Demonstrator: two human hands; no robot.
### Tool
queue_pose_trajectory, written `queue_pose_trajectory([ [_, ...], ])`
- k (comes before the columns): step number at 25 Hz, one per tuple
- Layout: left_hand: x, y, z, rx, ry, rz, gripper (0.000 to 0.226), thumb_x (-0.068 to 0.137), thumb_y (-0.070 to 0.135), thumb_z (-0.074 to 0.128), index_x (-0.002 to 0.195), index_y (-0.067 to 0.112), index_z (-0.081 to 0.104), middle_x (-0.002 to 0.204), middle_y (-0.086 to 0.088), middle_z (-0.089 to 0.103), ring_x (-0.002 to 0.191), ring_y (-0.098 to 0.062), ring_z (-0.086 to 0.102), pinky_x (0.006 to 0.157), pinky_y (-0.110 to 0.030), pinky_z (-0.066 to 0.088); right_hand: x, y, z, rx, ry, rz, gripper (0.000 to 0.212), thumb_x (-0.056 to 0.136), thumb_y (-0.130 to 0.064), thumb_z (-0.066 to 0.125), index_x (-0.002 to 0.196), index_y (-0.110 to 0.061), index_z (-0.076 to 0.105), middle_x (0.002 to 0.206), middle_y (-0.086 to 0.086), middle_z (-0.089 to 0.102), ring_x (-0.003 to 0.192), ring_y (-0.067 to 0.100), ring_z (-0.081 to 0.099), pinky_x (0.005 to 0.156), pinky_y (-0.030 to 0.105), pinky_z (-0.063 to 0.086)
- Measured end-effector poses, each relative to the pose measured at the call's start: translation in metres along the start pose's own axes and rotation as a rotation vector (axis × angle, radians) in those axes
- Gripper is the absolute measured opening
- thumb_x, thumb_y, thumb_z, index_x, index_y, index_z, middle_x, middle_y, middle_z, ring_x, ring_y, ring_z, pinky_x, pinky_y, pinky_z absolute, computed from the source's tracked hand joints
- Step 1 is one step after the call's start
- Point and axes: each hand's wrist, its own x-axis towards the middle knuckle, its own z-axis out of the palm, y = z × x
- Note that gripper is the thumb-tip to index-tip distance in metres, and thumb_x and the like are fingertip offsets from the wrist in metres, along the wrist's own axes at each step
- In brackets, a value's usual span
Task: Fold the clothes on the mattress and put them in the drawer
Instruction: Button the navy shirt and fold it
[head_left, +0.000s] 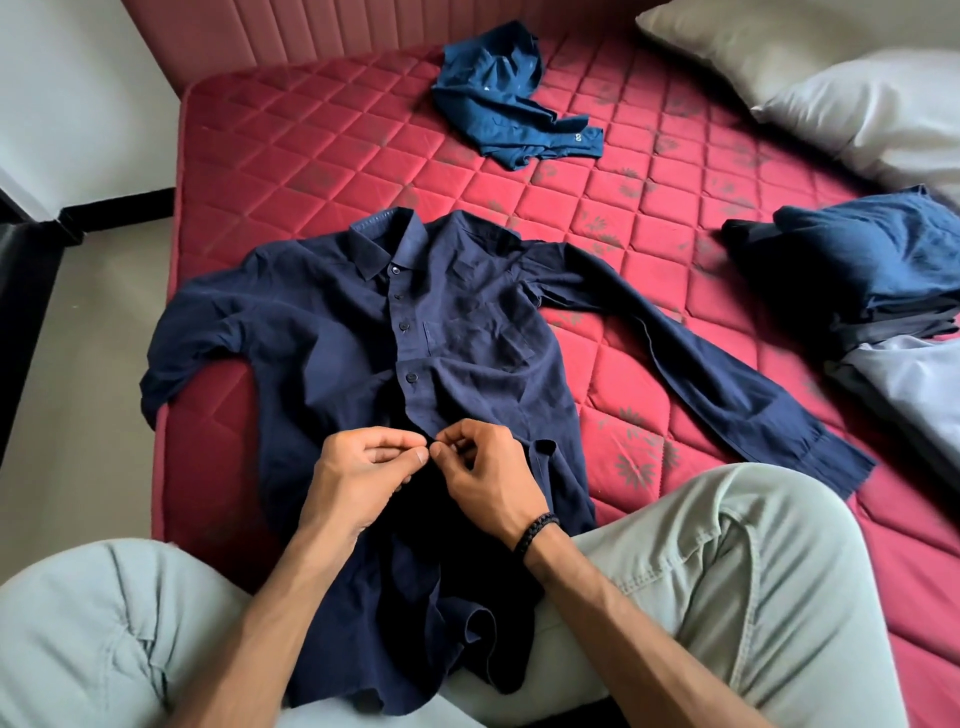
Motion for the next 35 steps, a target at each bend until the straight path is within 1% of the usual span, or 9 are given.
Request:
queue_pose_trajectory([
  [4,0.0,-0.001,0.002,-0.017,0.013,-0.005,0.01,0.084,0.015,0.084,0.085,0.024,0.081,0.076,-0.001,0.078,0.068,-0.01,0.068,0.07,-0.026,0.056,0.0,-0.002,-0.002,-0.006,-0.011,-0.001,0.009,0.094,-0.023,0.07,0.089,-0.016,0.073,0.072,-0.008,0.067,0.061,0.001,0.056,0.06,0.011,0.044],
  [11,0.005,-0.006,-0.001,-0.037,0.023,-0.025,0.009,0.084,0.017,0.084,0.086,0.025,0.081,0.076,0.0,0.078,0.069,-0.009,0.069,0.068,-0.025,0.054,0.002,0.001,-0.002,0.109,-0.03,0.028,0.01,0.094,-0.02,0.072,0.086,-0.015,0.075,0.067,-0.009,0.064,0.057,-0.001,0.053,0.058,0.016,0.044],
  [14,0.005,-0.005,-0.001,-0.043,0.008,-0.035,0.008,0.086,0.016,0.082,0.088,0.024,0.08,0.076,0.0,0.078,0.069,-0.008,0.07,0.067,-0.023,0.054,0.004,0.002,-0.001,0.153,-0.044,0.054,0.018,0.096,-0.029,0.07,0.085,-0.017,0.077,0.066,-0.004,0.067,0.06,0.001,0.057,0.06,0.028,0.051],
  [17,0.005,-0.005,-0.002,-0.088,-0.002,-0.049,0.008,0.086,0.013,0.081,0.09,0.02,0.079,0.079,-0.002,0.079,0.074,-0.013,0.074,0.07,-0.024,0.057,0.005,0.006,-0.002,0.228,-0.077,0.084,0.02,0.097,-0.03,0.069,0.084,-0.017,0.076,0.074,0.008,0.072,0.067,0.011,0.062,0.071,0.046,0.058],
  [19,0.005,-0.005,0.0,-0.112,-0.012,-0.053,0.008,0.088,0.011,0.079,0.093,0.017,0.078,0.08,-0.003,0.079,0.08,-0.017,0.077,0.075,-0.028,0.06,0.005,0.008,-0.001,0.24,-0.082,0.081,0.014,0.095,-0.025,0.073,0.084,-0.017,0.076,0.075,0.011,0.071,0.065,0.011,0.059,0.066,0.044,0.055],
  [21,0.004,-0.005,0.002,-0.113,-0.014,-0.043,0.007,0.093,0.012,0.074,0.098,0.015,0.078,0.08,-0.001,0.079,0.082,-0.017,0.078,0.077,-0.03,0.062,0.004,0.008,0.0,0.207,-0.058,0.071,0.011,0.091,-0.022,0.076,0.082,-0.017,0.076,0.072,0.009,0.069,0.061,0.006,0.055,0.059,0.029,0.049],
  [24,0.005,-0.003,0.003,-0.073,-0.061,-0.013,0.017,0.094,0.034,0.074,0.085,0.021,0.081,0.082,-0.001,0.079,0.083,-0.017,0.078,0.084,-0.038,0.063,0.0,0.003,0.001,0.137,-0.035,0.018,0.01,0.089,-0.019,0.078,0.08,-0.017,0.074,0.067,0.001,0.067,0.056,0.002,0.052,0.057,0.017,0.045],
  [26,0.004,-0.003,0.004,-0.039,-0.098,-0.003,0.022,0.087,0.043,0.08,0.087,0.021,0.081,0.085,0.0,0.08,0.085,-0.019,0.078,0.088,-0.042,0.062,-0.003,0.0,0.003,0.089,-0.001,-0.014,0.012,0.089,-0.021,0.077,0.079,-0.017,0.072,0.069,0.004,0.07,0.056,0.001,0.053,0.056,0.018,0.047],
  [35,0.007,-0.006,0.0,-0.029,0.008,0.011,0.013,0.086,0.034,0.083,0.092,0.023,0.081,0.082,0.002,0.079,0.081,-0.018,0.078,0.088,-0.046,0.062,-0.006,-0.004,0.005,0.04,0.033,0.026,0.016,0.086,-0.034,0.081,0.08,-0.021,0.074,0.07,-0.002,0.073,0.061,0.011,0.066,0.063,0.028,0.059],
])
